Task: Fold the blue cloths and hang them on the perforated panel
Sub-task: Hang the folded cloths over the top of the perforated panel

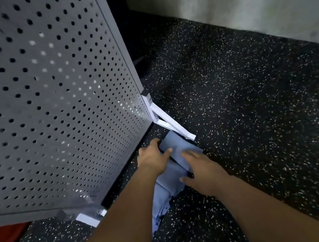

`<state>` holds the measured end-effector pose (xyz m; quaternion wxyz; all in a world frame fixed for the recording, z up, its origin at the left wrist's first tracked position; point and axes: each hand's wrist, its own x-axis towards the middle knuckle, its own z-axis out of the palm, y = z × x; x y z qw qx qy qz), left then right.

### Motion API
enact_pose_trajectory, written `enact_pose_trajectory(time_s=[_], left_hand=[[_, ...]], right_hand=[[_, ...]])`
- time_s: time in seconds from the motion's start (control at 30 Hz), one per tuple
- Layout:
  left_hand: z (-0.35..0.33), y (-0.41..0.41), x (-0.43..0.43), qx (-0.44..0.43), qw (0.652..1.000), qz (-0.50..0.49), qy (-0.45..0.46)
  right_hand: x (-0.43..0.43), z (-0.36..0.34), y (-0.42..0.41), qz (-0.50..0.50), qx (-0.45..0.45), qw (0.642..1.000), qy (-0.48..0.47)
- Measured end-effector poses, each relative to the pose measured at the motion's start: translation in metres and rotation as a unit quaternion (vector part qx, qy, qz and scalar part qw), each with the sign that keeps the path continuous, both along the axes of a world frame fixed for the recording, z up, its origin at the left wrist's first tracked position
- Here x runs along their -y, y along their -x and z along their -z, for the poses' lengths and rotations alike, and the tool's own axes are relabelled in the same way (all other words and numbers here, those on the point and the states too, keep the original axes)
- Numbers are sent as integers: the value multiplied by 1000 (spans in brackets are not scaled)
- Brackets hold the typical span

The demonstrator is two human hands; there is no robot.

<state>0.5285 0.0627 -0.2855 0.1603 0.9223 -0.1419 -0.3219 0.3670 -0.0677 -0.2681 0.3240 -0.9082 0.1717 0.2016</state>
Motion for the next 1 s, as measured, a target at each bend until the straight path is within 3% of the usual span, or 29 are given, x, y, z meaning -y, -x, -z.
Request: enact_pose_trajectory(time_s=[0.3,0.5,0.63,1.0], left_hand=[[5,-9,22,13,998,31,-45],[-4,-2,27,-31,996,-30,72],[-23,14,31,-36,984,-51,168],[-127,62,0,-98,914,-102,380]], right_hand=[[-2,10,1,13,18,1000,-22],[4,9,-11,98,9,994,-37],[7,-13,-15,149,40,987,38],[21,-127,9,140,138,978,71]])
